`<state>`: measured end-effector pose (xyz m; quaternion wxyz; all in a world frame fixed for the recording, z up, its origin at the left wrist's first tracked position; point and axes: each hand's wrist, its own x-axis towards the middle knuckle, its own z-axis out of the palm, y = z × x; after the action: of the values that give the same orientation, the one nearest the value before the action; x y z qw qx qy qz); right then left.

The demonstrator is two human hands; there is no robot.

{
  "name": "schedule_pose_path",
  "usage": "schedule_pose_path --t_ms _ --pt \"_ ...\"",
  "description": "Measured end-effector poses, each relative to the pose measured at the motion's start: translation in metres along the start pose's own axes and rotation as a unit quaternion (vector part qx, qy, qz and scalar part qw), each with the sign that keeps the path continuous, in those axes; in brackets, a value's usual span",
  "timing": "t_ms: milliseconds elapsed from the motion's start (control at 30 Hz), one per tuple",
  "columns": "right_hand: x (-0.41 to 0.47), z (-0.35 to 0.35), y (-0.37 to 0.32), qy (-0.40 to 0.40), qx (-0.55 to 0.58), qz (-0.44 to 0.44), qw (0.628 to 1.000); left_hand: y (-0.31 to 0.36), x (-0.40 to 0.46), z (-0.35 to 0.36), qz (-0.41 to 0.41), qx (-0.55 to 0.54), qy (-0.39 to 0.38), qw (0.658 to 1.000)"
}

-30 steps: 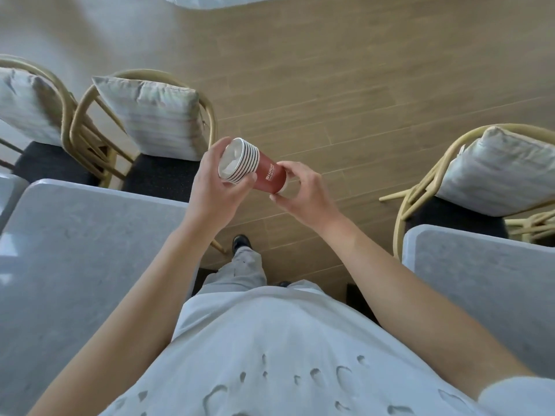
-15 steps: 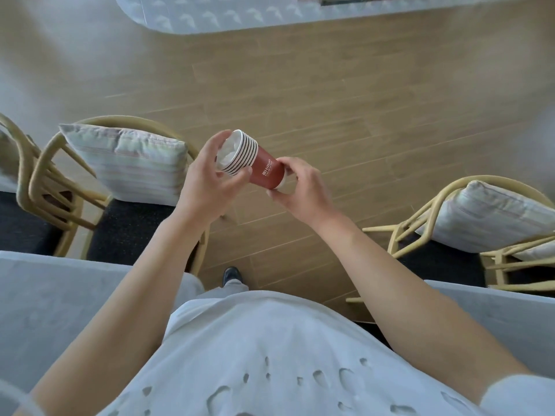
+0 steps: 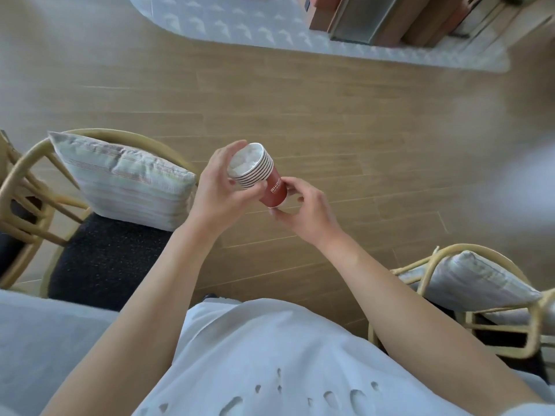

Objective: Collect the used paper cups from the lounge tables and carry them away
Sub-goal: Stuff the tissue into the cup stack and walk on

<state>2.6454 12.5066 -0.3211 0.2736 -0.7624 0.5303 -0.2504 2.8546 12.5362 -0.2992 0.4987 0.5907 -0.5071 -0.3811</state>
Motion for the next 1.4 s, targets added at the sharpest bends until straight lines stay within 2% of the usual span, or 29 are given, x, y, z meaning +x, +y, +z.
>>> schedule_pose_path --t_ms 267,533,733,967,1200,1400 --pt "0.061 -0.01 0.011 -0.001 0.016 0.007 1.0 0.0 0.07 0.007 -0.012 0.003 -0.002 1.0" --pt "0.152 -0.023 0.067 -0.03 0.079 0.004 0.996 0.005 0.135 0.048 -0.025 0.057 0.038 0.997" --pt "0.24 -0.068 0.12 -0.056 0.089 -0.058 0.993 0.024 0.201 0.105 -0.036 0.078 0.084 0.993" --pt "0.314 -0.12 0.153 -0.045 0.102 -0.119 0.987 0.061 0.27 0.154 -0.033 0.145 0.122 0.981" --pt "0.366 -0.123 0.153 -0.067 0.137 -0.132 0.979 0.066 0.311 0.155 -0.03 0.173 0.175 0.969" --pt "0.419 -0.106 0.15 -0.079 0.132 -0.131 0.979 0.049 0.367 0.135 -0.014 0.146 0.19 0.971"
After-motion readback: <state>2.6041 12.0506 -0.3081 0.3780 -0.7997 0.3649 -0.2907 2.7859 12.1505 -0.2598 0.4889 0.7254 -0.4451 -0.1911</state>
